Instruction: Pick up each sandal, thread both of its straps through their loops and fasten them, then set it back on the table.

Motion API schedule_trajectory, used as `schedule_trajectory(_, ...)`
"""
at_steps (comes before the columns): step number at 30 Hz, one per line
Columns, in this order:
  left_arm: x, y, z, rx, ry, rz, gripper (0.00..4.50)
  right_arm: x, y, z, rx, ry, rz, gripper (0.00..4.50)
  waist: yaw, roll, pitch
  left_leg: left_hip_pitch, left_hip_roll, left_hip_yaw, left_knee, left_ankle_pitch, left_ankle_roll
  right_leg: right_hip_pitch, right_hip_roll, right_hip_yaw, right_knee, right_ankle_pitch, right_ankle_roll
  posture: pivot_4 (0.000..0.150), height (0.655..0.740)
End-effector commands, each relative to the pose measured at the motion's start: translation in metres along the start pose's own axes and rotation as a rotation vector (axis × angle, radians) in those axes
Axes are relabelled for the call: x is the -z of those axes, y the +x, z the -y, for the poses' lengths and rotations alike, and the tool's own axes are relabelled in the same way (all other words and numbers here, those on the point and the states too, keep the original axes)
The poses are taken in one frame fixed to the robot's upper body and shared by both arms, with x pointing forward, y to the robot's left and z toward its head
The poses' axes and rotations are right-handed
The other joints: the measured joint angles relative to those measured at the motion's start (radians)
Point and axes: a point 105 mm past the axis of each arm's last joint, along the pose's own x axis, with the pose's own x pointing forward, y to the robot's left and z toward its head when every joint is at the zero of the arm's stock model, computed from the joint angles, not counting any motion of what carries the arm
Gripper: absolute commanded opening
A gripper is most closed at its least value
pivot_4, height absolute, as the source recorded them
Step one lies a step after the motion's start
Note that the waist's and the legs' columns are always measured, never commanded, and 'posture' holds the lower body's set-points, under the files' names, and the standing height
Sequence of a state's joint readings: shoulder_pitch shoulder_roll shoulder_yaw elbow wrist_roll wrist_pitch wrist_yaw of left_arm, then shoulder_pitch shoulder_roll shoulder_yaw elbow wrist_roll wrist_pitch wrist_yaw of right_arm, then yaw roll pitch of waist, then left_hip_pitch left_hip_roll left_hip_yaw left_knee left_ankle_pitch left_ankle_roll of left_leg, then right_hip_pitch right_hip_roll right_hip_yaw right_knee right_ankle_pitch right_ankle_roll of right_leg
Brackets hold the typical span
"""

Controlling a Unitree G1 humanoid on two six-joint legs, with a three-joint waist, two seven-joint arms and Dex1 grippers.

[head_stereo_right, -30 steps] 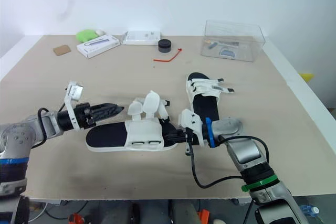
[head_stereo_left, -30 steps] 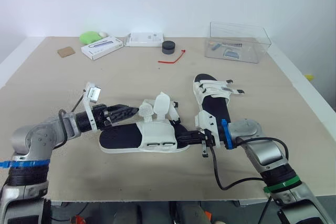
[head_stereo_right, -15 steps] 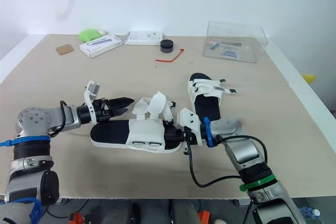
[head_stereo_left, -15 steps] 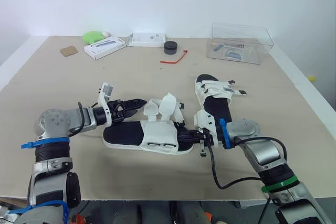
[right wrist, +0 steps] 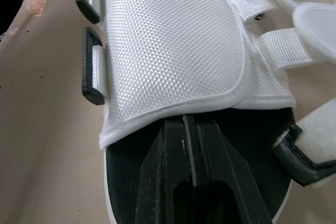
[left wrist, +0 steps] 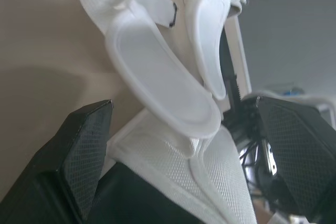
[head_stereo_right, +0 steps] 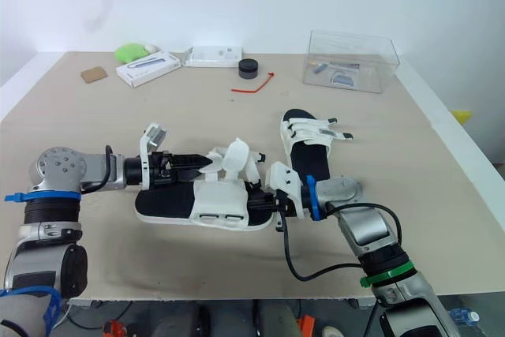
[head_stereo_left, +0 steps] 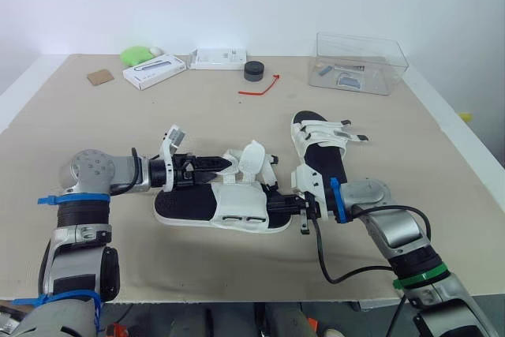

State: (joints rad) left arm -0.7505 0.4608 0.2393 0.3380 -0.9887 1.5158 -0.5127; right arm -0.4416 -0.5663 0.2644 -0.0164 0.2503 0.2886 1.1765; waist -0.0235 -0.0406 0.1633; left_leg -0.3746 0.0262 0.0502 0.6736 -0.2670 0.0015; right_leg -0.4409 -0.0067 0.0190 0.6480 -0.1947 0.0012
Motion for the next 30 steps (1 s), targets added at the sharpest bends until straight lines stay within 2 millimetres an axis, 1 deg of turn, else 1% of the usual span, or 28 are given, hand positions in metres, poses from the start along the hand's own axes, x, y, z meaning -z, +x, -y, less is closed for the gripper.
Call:
schedule_trajectory(1,0.002,-0.007,0.009,0.033,0.020,-0.018,4.50,-0.012,-0.006,0.006,0.022,-0.063,0.017,0.06,0.000,0.000,0.000,0.000,0.000,0.000,0.000,0.000,0.000,0.000,0.000,0.000,0.000,0.000,0.000,0.150,0.7400)
schedule_trajectory(5,0.003,-0.008,0.012,0.045,0.010,-0.029,4.50,-0.011,-0.006,0.007,0.021,-0.069,0.014,0.06,0.000,0.000,0.000,-0.001,0.000,0.000,0.000,0.000,0.000,0.000,0.000,0.000,0.000,0.000,0.000,0.150,0.7400)
schedule_trajectory(9,0.000,-0.007,0.005,0.010,0.015,-0.012,4.50,-0.011,-0.005,0.007,0.016,-0.074,0.012,0.06,0.000,0.000,0.000,-0.001,0.000,0.000,0.000,0.000,0.000,0.000,0.000,0.000,0.000,0.000,0.000,0.150,0.7400)
schedule_trajectory(13,-0.019,-0.006,0.001,-0.009,0.001,0.057,4.50,-0.010,-0.004,0.006,0.008,-0.077,0.011,0.06,0.001,0.000,0.000,-0.001,0.000,0.000,0.000,0.000,0.000,0.000,0.000,0.000,0.000,0.000,0.000,0.150,0.7400)
schedule_trajectory(15,-0.023,-0.003,0.000,-0.009,-0.003,0.068,4.50,-0.010,-0.004,0.007,0.007,-0.078,0.010,0.06,0.001,-0.001,0.000,-0.001,0.000,-0.001,0.000,0.000,-0.001,0.000,0.000,0.000,0.000,0.000,0.000,0.150,0.7400)
schedule_trajectory(19,-0.020,0.004,0.003,0.015,-0.003,0.048,4.50,-0.010,-0.004,0.006,0.005,-0.079,0.010,0.06,0.000,-0.001,0.000,-0.001,0.000,0.000,0.000,0.000,-0.001,0.000,0.000,0.000,0.000,0.000,0.000,0.150,0.7400)
schedule_trajectory(24,-0.016,0.012,0.002,0.030,-0.034,0.035,4.50,-0.009,-0.004,0.003,0.001,-0.076,0.009,0.06,0.000,-0.001,0.000,-0.001,0.000,0.000,0.000,-0.001,-0.002,0.000,0.000,0.000,0.000,0.000,-0.001,0.150,0.7400)
schedule_trajectory(26,-0.017,0.016,0.001,0.032,-0.044,0.039,4.50,-0.009,-0.004,0.002,-0.002,-0.075,0.007,0.06,0.000,-0.001,0.000,-0.001,0.000,0.000,0.000,-0.001,-0.002,0.000,0.000,0.000,0.000,0.000,0.000,0.150,0.7400)
schedule_trajectory(30,-0.026,0.023,0.003,0.061,-0.089,0.074,4.50,-0.008,-0.003,0.000,-0.008,-0.077,0.005,0.06,0.001,-0.001,0.001,-0.001,0.000,-0.001,0.000,0.000,-0.002,0.000,0.000,0.000,0.000,-0.001,0.001,0.150,0.7400)
